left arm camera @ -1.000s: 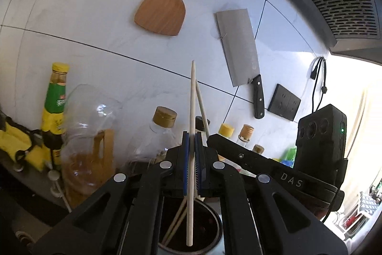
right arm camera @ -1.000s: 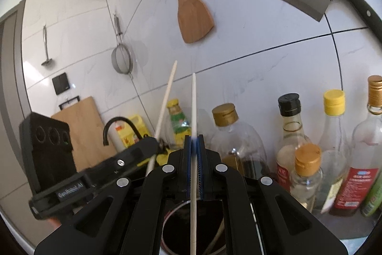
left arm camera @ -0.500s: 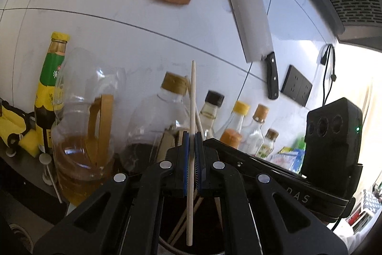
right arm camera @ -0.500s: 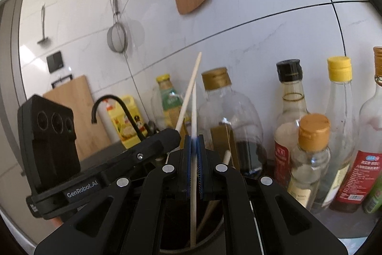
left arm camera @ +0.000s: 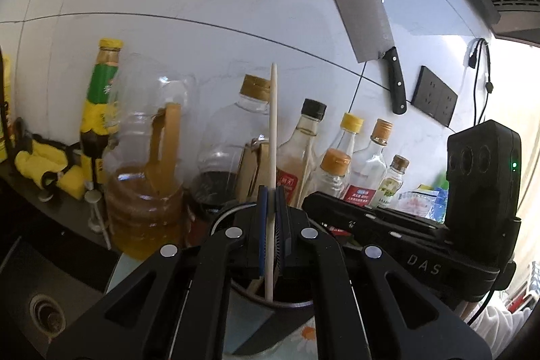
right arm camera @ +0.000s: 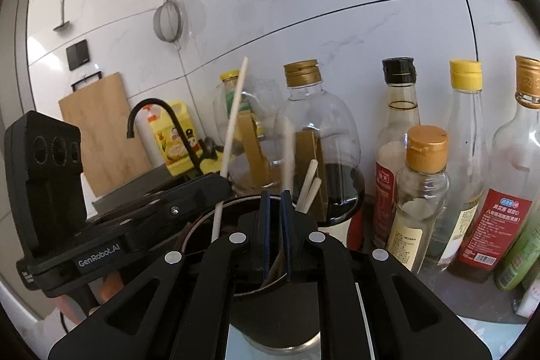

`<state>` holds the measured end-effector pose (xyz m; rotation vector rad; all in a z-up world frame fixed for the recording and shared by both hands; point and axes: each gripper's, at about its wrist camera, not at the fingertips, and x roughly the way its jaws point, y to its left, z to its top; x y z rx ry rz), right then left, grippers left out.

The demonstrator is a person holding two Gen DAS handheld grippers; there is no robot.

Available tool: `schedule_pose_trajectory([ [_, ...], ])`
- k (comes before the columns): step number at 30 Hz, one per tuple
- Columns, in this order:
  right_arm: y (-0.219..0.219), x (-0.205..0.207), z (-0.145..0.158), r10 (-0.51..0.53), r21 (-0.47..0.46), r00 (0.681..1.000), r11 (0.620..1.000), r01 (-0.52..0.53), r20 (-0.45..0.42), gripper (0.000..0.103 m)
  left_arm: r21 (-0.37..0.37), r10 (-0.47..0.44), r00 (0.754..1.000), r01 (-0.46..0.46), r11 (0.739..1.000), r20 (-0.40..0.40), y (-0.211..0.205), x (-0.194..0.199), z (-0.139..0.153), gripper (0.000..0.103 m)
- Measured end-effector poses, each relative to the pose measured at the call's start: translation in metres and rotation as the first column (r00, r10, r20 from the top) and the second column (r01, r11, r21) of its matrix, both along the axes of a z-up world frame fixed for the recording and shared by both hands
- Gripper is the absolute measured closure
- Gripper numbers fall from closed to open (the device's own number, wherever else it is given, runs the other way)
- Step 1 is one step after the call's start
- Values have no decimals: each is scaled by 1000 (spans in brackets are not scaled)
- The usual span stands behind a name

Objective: Organize utensils
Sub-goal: 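Drop both chopsticks into the black holder by opening both tools, then move both open tools back down toward the remaining chopsticks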

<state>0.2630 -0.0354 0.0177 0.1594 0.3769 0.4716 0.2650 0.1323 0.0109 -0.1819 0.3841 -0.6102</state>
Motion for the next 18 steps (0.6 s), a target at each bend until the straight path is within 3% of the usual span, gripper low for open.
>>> schedule_pose_trajectory([
  [6,-8,-16,8,25,-12,1000,1000,-25,6,93,37,66,998,-66,997,0,1,-25,6,94],
  [10,-17,-32,12,24,-17,1000,1000,-24,16,76,70,99,995,-98,993,-8,-1,-44,7,85],
  [13,-24,-42,14,-1,-31,1000,1000,1,9,55,100,118,993,-115,988,-30,-5,-55,5,72],
  [14,-27,-47,14,-23,-38,1000,999,23,9,50,110,128,991,-123,986,-42,-6,-60,4,62],
  [15,-31,-49,13,-34,-41,999,999,34,7,48,118,139,989,-133,984,-49,-7,-63,2,52],
  [18,-42,-57,9,-55,-54,998,997,54,-21,42,136,159,985,-149,979,-66,-11,-76,-6,42],
])
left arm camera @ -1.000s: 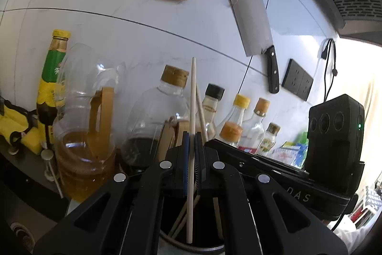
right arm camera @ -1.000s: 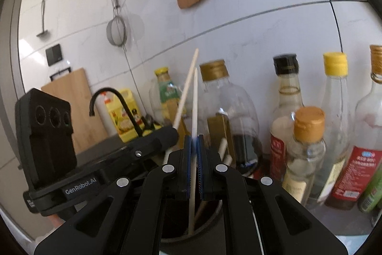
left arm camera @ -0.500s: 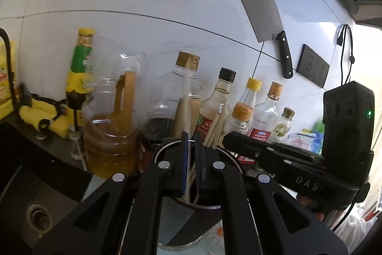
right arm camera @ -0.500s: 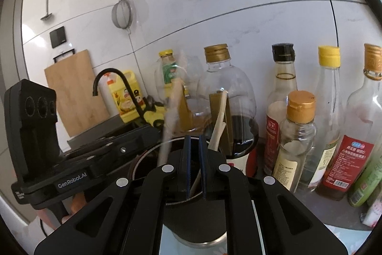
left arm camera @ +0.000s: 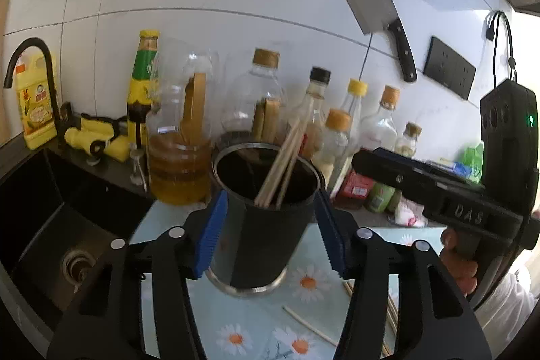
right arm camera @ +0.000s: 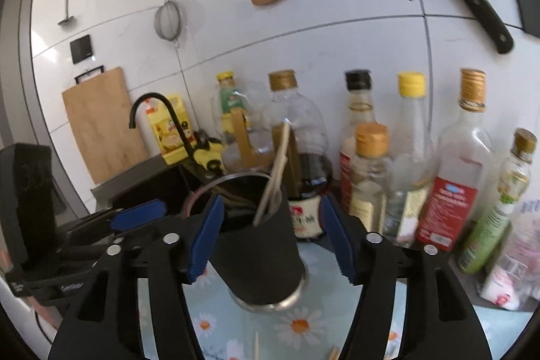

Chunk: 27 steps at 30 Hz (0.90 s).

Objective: Organize utensils
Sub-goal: 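Move both open tools back down toward the remaining chopsticks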

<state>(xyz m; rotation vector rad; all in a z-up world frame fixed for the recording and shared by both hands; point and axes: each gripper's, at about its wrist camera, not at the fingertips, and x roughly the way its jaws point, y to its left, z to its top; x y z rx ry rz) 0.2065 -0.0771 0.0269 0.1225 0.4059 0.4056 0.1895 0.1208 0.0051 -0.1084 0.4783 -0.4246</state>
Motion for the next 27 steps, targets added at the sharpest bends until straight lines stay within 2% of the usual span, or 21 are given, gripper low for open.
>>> schedule_pose_trajectory([
  [2,-8,-4,-4,-17,-11,1000,1000,17,-11,38,4,16,1000,-16,1000,-22,-2,-5,-6,36],
  [4,-16,-6,-9,-34,-15,999,999,34,-25,28,4,24,998,-24,1000,-50,-5,-10,-15,30],
  [5,-22,-8,-13,-54,-13,998,998,54,-35,16,6,29,998,-29,1000,-62,-6,-12,-19,25],
  [6,-27,-8,-16,-74,-10,996,997,73,-42,14,12,40,996,-39,999,-77,-8,-14,-24,25],
  [10,-54,-10,-33,-110,23,988,993,113,-110,14,46,67,986,-61,997,-150,-18,-21,-45,18],
  [15,-81,-15,-56,-136,12,974,990,140,-180,14,40,117,965,-111,993,-235,-28,-30,-70,11],
  [17,-91,-20,-65,-138,2,970,990,141,-202,14,47,141,951,-133,990,-276,-32,-33,-81,10],
  [20,-103,-26,-77,-140,-21,962,990,139,-234,14,112,217,914,-189,975,-343,-42,-35,-96,10],
  [22,-109,-31,-84,-151,-48,958,989,143,-245,14,144,246,899,-206,968,-364,-49,-36,-102,10],
  [27,-120,-38,-99,-175,-111,945,983,149,-275,14,191,286,876,-227,955,-388,-63,-42,-108,10],
])
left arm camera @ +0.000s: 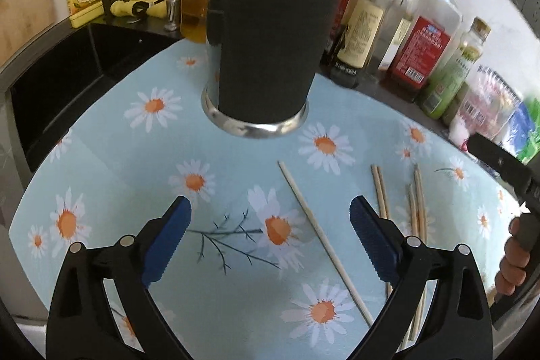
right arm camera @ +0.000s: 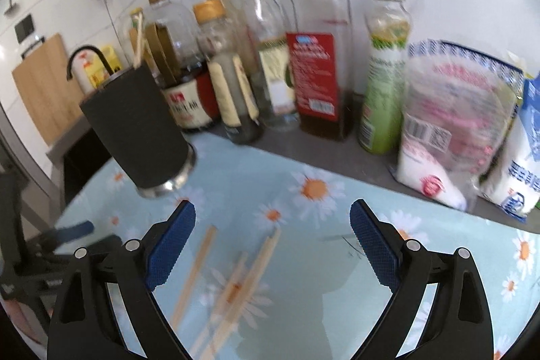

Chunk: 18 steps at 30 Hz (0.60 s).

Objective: Organize utensils
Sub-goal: 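Move both open tools back down toward the remaining chopsticks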

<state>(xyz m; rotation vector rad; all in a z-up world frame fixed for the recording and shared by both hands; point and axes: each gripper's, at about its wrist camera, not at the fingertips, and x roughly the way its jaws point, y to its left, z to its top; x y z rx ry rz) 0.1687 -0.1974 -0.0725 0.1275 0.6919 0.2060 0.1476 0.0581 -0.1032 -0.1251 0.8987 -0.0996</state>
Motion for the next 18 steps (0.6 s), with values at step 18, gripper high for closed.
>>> schedule_pose_trajectory([
  [18,19,-26,-64,-55,-259,989,966,18,-135,15,176,112,990,-95,980,-90,-35,0,-11,10],
])
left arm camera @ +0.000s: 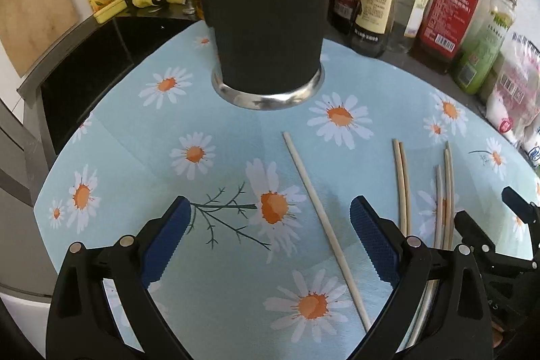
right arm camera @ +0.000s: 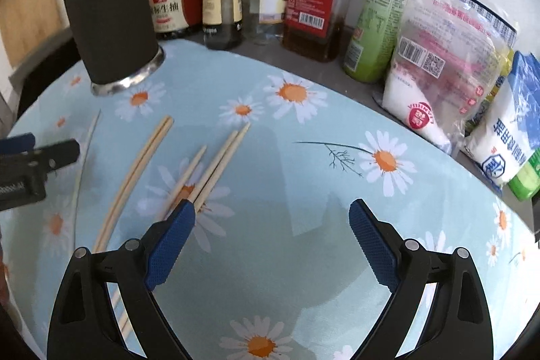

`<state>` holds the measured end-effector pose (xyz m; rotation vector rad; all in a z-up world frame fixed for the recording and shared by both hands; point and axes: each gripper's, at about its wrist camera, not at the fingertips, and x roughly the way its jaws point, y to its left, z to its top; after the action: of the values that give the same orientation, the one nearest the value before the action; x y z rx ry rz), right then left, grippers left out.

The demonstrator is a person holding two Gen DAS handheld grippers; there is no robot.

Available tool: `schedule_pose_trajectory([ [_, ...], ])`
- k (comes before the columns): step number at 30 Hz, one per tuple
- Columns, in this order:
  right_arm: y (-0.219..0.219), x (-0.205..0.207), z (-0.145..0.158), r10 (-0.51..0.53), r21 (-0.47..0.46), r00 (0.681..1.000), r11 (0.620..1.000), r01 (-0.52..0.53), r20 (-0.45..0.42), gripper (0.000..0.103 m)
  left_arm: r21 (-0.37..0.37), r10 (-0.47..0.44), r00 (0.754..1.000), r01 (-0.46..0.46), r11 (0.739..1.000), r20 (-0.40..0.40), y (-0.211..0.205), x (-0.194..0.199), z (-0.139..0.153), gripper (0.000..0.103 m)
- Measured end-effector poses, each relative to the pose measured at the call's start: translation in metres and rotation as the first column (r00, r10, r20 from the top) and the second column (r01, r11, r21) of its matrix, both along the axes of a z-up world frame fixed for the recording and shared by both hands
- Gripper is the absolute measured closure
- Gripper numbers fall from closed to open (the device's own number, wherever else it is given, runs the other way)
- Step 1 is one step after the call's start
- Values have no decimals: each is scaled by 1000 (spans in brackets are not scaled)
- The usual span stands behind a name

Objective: Organize utensils
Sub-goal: 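Move both open tools back down toward the remaining chopsticks, then close the left tool on one wooden chopstick while the right tool grasps another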

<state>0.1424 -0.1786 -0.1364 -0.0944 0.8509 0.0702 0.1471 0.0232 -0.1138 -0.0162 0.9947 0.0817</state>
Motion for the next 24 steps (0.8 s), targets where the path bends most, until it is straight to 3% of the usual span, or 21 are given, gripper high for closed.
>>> schedule_pose_trajectory([
  [3,1,1,-3,-36,-13,999,999,35,-30,14,40,16,999,-15,999,-31,-3,5,-6,10],
  [6,-4,5,-5,-71,73,993,994,78,-99,13,31,30,997,-28,999,-71,-2,8,-14,9],
  [9,0,3,-4,-73,60,993,995,78,-92,14,-4,48,996,-49,999,-76,2,7,-15,8],
  [16,-1,1,0,-62,158,994,984,76,-89,14,-23,63,996,-65,998,-66,7,4,-17,5],
  [24,14,7,0,-102,108,990,988,113,-98,11,-18,59,998,-60,998,-22,5,-5,-19,4],
])
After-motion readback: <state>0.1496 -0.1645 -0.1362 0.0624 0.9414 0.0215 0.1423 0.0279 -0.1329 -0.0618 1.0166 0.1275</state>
